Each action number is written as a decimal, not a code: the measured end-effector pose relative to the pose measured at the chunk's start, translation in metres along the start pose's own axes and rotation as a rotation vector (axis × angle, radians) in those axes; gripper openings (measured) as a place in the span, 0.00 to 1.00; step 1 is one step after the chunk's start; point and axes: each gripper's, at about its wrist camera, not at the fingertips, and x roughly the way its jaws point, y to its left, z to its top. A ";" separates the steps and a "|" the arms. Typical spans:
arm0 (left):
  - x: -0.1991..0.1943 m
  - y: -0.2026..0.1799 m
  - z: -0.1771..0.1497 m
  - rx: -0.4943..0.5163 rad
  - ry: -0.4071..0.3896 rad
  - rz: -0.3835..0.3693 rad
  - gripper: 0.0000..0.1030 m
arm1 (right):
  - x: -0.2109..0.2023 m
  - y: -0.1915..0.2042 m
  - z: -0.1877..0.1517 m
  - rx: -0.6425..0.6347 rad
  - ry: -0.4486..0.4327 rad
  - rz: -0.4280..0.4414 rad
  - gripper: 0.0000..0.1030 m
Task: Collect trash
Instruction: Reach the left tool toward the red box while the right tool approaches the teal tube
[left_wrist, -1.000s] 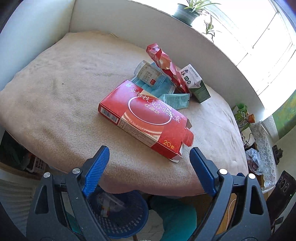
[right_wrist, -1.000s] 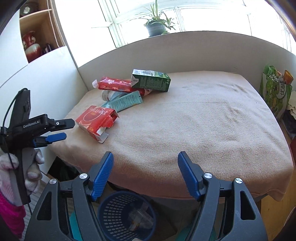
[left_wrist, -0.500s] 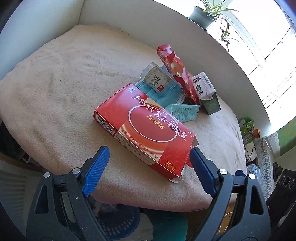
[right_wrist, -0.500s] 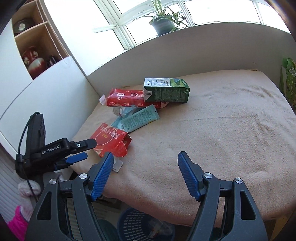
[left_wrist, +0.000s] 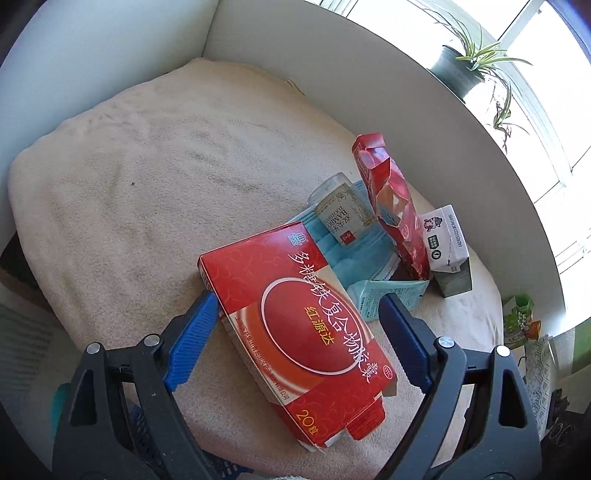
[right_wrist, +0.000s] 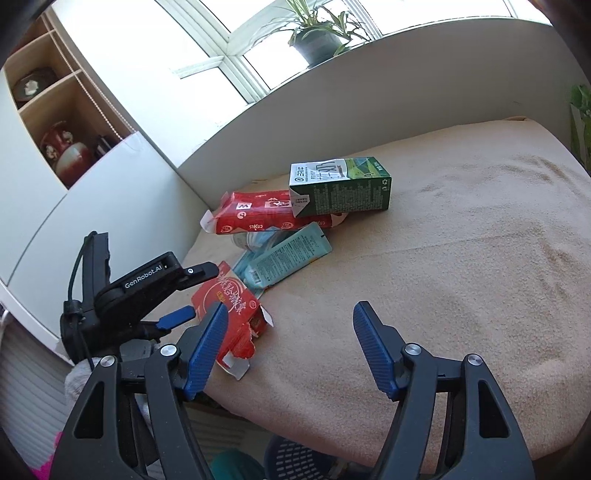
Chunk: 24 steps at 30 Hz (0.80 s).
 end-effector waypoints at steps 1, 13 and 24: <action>0.004 -0.005 0.000 0.016 -0.001 0.019 0.89 | 0.000 -0.002 -0.001 0.004 -0.001 -0.003 0.68; 0.033 -0.021 -0.021 0.220 0.001 0.113 0.94 | -0.007 -0.031 -0.008 0.063 0.003 -0.041 0.68; 0.027 0.016 -0.005 0.293 0.008 0.085 0.94 | 0.025 -0.004 0.006 0.081 0.058 0.007 0.68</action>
